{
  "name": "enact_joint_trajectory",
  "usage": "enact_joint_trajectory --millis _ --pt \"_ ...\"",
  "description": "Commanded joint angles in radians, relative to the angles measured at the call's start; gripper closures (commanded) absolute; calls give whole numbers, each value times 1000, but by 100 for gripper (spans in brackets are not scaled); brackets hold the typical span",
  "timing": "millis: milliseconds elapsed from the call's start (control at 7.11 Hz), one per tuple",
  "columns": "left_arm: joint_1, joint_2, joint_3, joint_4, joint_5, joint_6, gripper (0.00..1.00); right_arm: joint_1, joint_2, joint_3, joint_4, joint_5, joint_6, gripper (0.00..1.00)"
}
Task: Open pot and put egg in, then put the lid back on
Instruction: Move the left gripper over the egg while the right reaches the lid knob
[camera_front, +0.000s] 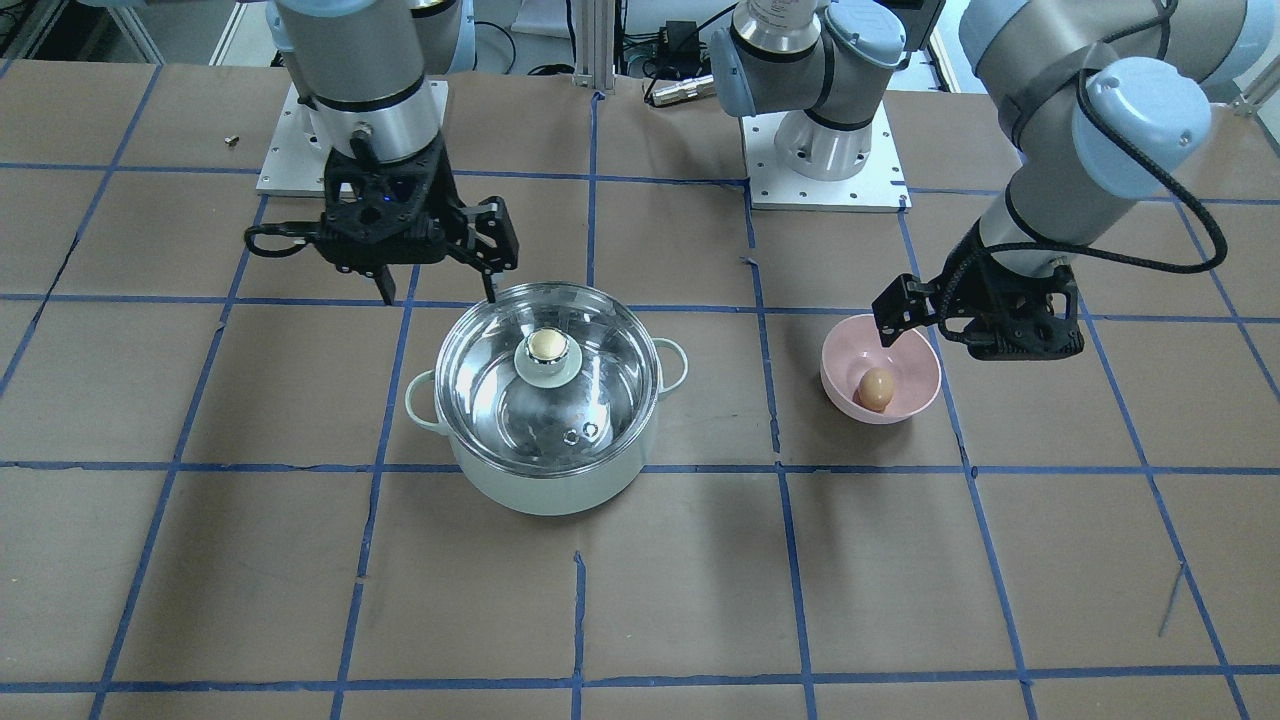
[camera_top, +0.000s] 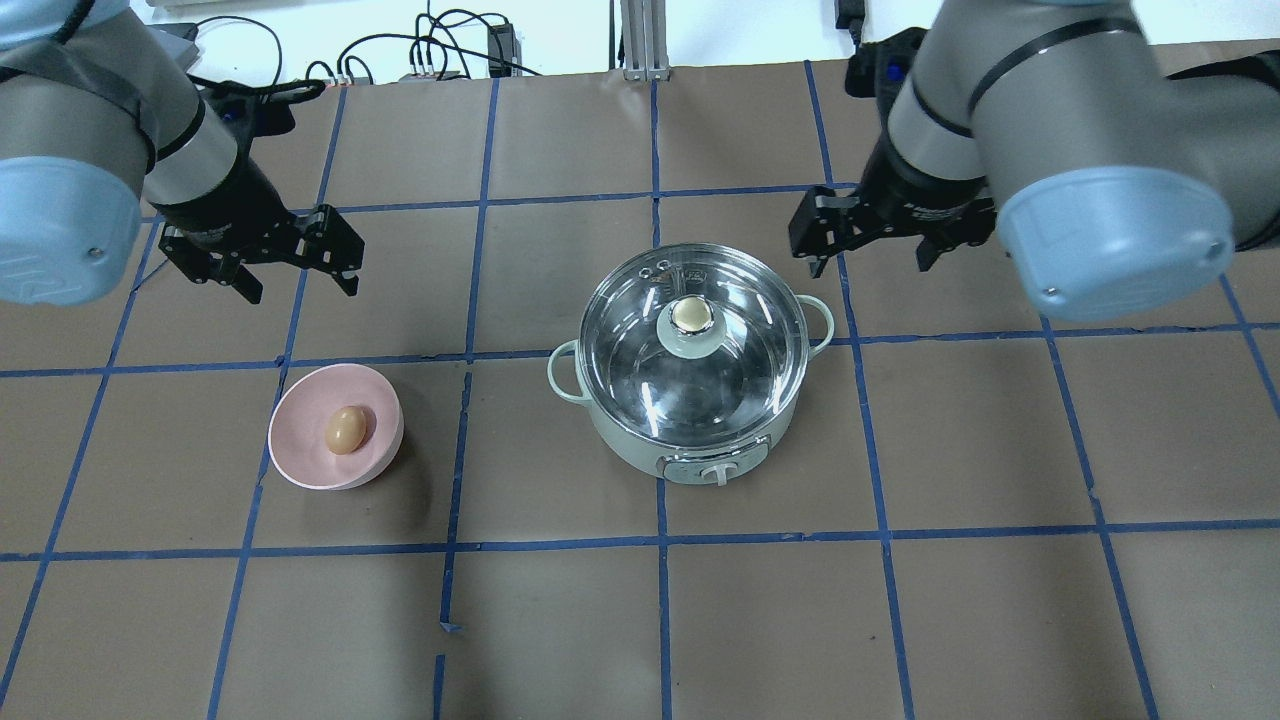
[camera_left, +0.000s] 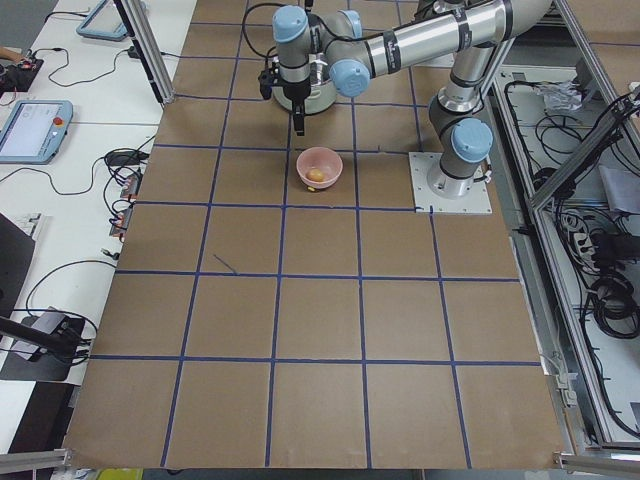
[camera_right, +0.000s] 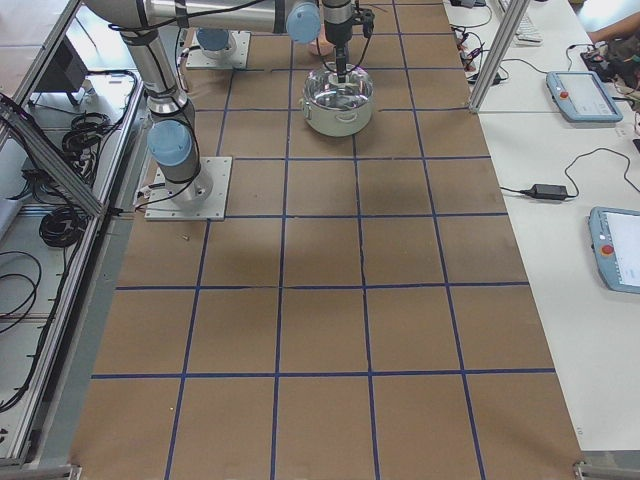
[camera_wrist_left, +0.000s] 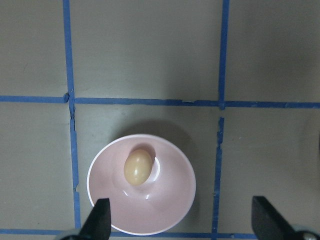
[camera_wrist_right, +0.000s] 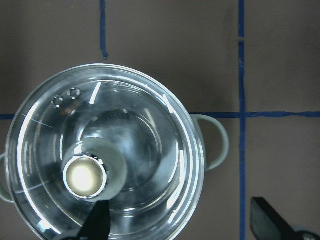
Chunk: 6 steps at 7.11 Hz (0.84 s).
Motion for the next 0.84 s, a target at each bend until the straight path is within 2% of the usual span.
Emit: enact_joint_trajectory --millis 0,141,281,422,703 --pt "65 -31 -146 141 4 35 2 74 76 -40 -68 0 107 0" --pt "56 -70 -207 260 -2 17 2 80 108 -38 -103 3 142 0" --pt "49 -82 -254 316 1 5 2 111 145 -38 -169 0 185 0" --pt "48 -85 -256 321 7 6 2 149 156 -35 -171 -9 216 0" --pt "39 -98 -259 323 6 5 2 151 161 -5 -165 -62 202 2"
